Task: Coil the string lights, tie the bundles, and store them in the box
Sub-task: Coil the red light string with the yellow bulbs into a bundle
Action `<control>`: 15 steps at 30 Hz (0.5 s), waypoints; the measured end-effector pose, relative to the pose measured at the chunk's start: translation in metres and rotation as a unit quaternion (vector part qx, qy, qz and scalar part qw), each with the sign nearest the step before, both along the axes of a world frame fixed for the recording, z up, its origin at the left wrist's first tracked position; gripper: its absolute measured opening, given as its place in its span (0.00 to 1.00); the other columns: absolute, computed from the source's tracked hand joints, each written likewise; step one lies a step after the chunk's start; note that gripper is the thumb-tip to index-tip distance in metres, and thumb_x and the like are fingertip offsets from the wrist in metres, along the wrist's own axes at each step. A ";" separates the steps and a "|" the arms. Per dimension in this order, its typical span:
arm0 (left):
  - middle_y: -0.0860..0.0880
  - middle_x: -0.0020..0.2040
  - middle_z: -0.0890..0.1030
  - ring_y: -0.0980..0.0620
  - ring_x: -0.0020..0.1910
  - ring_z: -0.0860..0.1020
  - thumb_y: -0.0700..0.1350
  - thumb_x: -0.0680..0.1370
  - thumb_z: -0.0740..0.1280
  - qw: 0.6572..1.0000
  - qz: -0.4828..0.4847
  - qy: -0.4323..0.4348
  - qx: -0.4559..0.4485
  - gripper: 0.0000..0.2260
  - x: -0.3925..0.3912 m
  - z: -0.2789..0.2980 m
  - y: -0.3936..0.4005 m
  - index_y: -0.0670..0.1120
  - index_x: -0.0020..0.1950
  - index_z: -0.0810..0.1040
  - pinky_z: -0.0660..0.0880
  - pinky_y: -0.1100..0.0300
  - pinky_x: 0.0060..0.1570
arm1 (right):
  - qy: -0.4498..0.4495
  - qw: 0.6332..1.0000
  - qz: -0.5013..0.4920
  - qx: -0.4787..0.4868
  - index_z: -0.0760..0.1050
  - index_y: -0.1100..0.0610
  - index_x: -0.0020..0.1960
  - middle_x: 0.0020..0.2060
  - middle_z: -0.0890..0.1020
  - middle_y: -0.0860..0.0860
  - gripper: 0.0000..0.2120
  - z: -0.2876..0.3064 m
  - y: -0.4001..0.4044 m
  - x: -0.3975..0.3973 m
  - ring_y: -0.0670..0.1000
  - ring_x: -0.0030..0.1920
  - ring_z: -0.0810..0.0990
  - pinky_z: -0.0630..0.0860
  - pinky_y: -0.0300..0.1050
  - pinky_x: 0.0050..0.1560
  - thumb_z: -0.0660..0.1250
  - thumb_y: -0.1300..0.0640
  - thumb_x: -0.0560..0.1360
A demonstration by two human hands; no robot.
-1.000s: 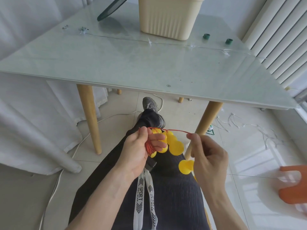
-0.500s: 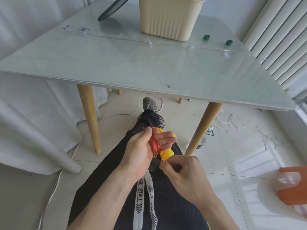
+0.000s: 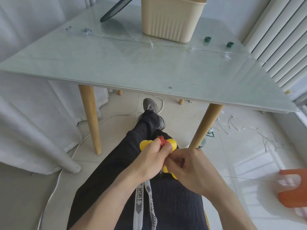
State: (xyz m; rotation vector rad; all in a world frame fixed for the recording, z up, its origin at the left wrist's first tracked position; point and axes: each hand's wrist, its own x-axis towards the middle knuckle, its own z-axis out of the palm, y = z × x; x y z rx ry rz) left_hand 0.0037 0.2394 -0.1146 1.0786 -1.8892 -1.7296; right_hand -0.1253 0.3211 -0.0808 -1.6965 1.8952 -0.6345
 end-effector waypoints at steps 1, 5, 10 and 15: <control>0.49 0.29 0.76 0.54 0.28 0.73 0.48 0.84 0.58 1.000 0.001 -0.010 -0.009 0.15 0.001 -0.002 -0.002 0.38 0.46 0.72 0.71 0.59 0.35 | -0.002 1.000 -0.001 -0.004 0.76 0.44 0.33 0.24 0.76 0.40 0.13 0.001 0.000 0.000 0.46 0.28 0.74 0.66 0.36 0.30 0.67 0.53 0.75; 0.52 0.30 0.74 0.54 0.31 0.72 0.53 0.81 0.61 0.999 0.031 0.019 0.036 0.15 0.005 -0.009 -0.012 0.45 0.40 0.71 0.72 0.56 0.39 | -0.029 0.999 -0.039 -0.012 0.75 0.46 0.44 0.31 0.81 0.42 0.10 -0.004 0.000 -0.011 0.46 0.32 0.78 0.77 0.41 0.35 0.71 0.43 0.69; 0.49 0.30 0.66 0.55 0.28 0.64 0.46 0.84 0.61 0.988 0.046 0.109 0.103 0.12 0.010 -0.008 -0.016 0.41 0.44 0.72 0.64 0.65 0.29 | -0.030 0.998 -0.022 0.043 0.79 0.45 0.42 0.35 0.82 0.44 0.04 -0.006 -0.001 -0.026 0.44 0.39 0.81 0.78 0.44 0.43 0.69 0.46 0.74; 0.47 0.31 0.65 0.53 0.27 0.63 0.48 0.83 0.61 0.987 -0.009 0.134 0.090 0.12 0.013 -0.003 -0.016 0.40 0.46 0.73 0.64 0.63 0.30 | -0.108 0.992 -0.067 0.007 0.80 0.46 0.40 0.31 0.81 0.47 0.09 -0.004 -0.002 -0.026 0.48 0.34 0.79 0.77 0.47 0.38 0.69 0.53 0.78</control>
